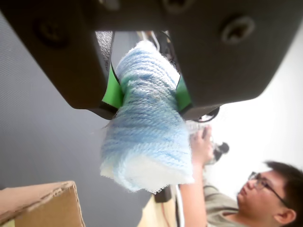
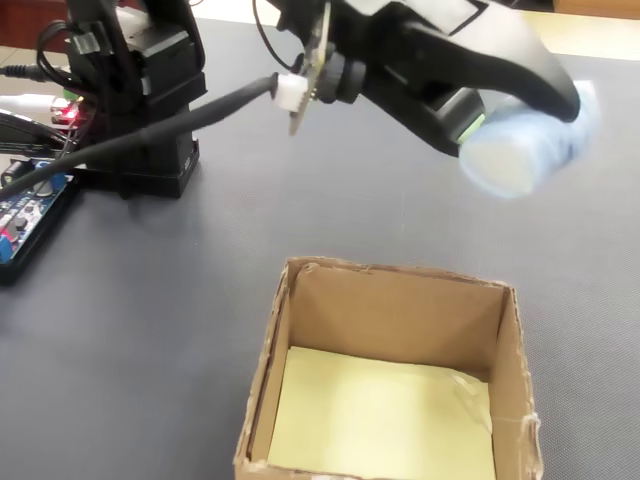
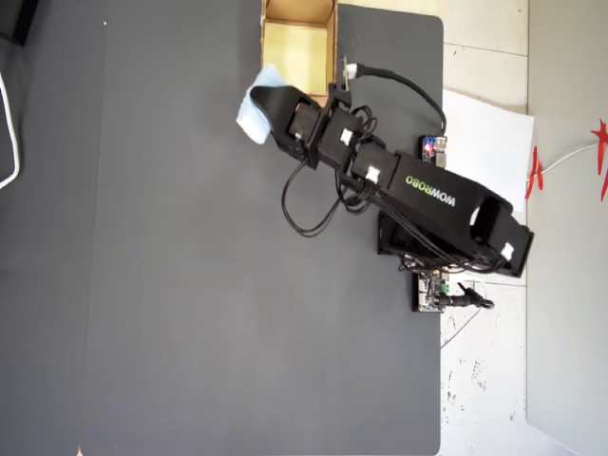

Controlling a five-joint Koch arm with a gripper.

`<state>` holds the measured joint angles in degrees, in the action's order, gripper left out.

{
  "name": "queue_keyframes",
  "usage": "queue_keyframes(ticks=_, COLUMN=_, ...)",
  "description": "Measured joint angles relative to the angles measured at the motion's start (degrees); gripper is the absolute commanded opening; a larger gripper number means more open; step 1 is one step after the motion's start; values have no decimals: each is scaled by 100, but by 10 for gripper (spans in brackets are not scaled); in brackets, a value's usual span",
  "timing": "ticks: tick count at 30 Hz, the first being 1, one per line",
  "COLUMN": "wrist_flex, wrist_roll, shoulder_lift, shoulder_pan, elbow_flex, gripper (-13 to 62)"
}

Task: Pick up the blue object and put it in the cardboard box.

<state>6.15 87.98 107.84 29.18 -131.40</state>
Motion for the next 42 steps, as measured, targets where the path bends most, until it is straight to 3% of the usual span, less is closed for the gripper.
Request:
queue_keyframes(ticks=11, wrist_flex=-1345, wrist_roll=-606, shoulder_lift=-299, shoulder_pan=1872, elbow_flex=615, gripper=-6)
queue_keyframes(ticks=13, wrist_flex=-1635, wrist_roll=-598, shoulder_lift=-360, shoulder_pan=1951, elbow_flex=615, gripper=214)
queue_keyframes(ticks=17, wrist_flex=-2048, wrist_roll=-519, shoulder_lift=-360, shoulder_pan=2004, elbow_flex=624, gripper=302)
queue_keyframes(ticks=33, wrist_flex=-1784, wrist_roll=-79, shoulder_lift=-360, shoulder_pan=2013, elbow_flex=624, gripper=323)
queue_keyframes(ticks=42, wrist_flex=-1195, wrist_roll=79, shoulder_lift=35, shoulder_pan=1310, elbow_flex=-35, gripper=323)
